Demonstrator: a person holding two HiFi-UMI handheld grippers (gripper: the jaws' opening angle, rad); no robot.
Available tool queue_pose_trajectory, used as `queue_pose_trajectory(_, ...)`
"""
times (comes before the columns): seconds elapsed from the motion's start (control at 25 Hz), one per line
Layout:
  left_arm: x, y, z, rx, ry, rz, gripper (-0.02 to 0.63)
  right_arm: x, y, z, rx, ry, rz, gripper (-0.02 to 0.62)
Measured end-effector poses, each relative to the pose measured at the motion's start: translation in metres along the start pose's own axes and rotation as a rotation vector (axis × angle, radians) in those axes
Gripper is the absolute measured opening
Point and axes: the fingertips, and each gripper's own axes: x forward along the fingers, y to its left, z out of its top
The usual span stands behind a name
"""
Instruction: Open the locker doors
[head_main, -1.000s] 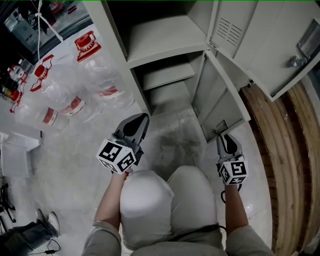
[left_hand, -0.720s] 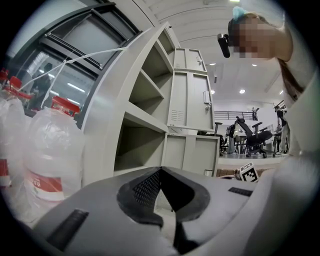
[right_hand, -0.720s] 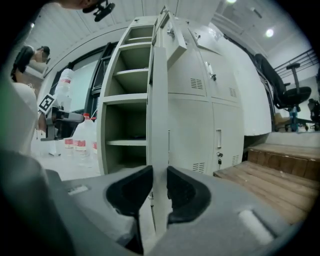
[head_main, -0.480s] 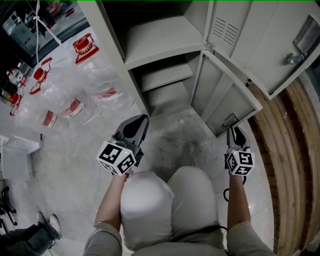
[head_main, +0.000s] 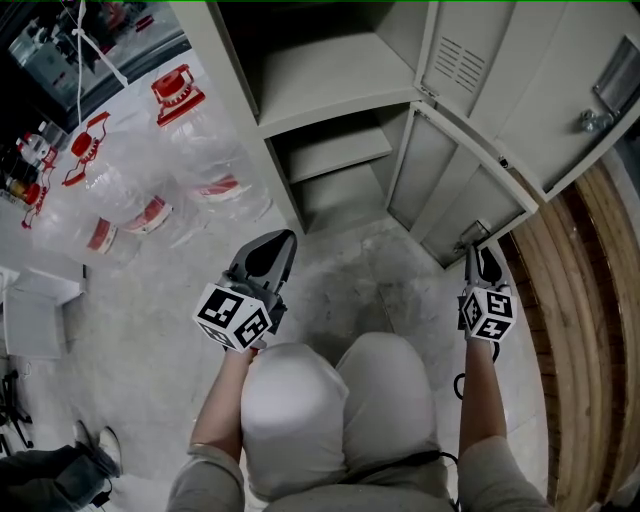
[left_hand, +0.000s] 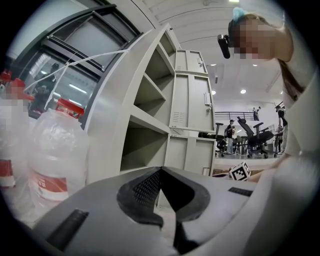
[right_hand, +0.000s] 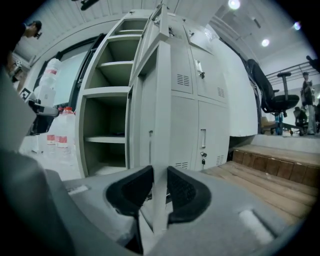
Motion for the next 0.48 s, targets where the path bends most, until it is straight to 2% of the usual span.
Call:
queue_pose_trajectory(0.12, -0.002, 0.002, 0.000, 0.003, 0.001, 0.001, -0.002, -0.001, -0.001, 0.001, -0.011, 0.004, -0.029, 0.098)
queue_pose_trajectory(0.2, -0.003, 0.003, 0.001, 0.004, 0.001, 0.004, -0.002, -0.005, -0.001, 0.003, -0.007, -0.006, -0.047, 0.152)
queue_pose_trajectory(0.32, -0.003, 0.007, 0.001, 0.002, -0.002, 0.011, -0.002, -0.014, 0.000, 0.005, -0.004, -0.018, -0.064, 0.192)
queue_pose_trajectory(0.48, -0.001, 0.010, -0.001, -0.003, -0.006, 0.011, -0.002, -0.034, 0.008, 0.012, -0.008, -0.060, -0.084, 0.205)
